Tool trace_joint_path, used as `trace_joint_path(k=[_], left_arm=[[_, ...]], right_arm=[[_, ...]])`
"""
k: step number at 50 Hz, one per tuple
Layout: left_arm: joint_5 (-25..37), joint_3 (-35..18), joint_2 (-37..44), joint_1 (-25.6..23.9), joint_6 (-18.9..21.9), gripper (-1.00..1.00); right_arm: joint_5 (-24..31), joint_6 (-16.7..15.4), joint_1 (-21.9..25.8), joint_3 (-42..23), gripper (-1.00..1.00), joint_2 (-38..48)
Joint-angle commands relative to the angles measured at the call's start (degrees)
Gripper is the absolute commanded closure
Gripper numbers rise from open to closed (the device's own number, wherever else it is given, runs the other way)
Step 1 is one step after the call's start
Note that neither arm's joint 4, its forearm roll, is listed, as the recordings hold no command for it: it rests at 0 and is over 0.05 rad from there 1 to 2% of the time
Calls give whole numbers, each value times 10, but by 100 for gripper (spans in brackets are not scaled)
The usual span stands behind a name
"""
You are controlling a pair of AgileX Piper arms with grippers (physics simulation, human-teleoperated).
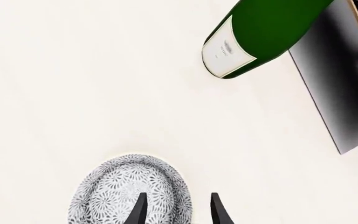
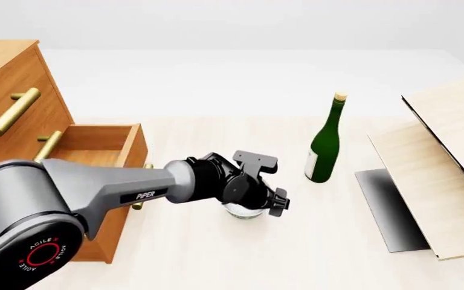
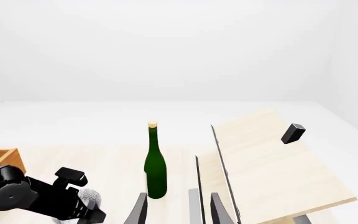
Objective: Put the bowl in the bottom drawer of the cabinet.
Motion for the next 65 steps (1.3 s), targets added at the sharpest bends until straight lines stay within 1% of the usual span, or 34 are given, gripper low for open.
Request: trace_joint_path(k=[1,5,10,30,55,56,60,65], left_arm=[[-8,7,-1,-3,-7,-100],[-14,15,-3,-10,-12,-100],[-15,14,0,-5,-10,-100],[-26,23,1,-13,-19,-100],[-29,22,2,-10,-16,-100],[-27,20,3,-8,-15,100],[-20,10,6,1,-5,100],[-19,7,6,7,-1,100]], right_arm=[[0,0,0,0,-100,0],[0,0,0,0,-100,0],[0,0,0,0,-100,0],[0,0,0,0,-100,0],[0,0,0,0,-100,0],[0,0,0,0,-100,0],[0,0,0,0,-100,0],[0,0,0,0,-100,0]])
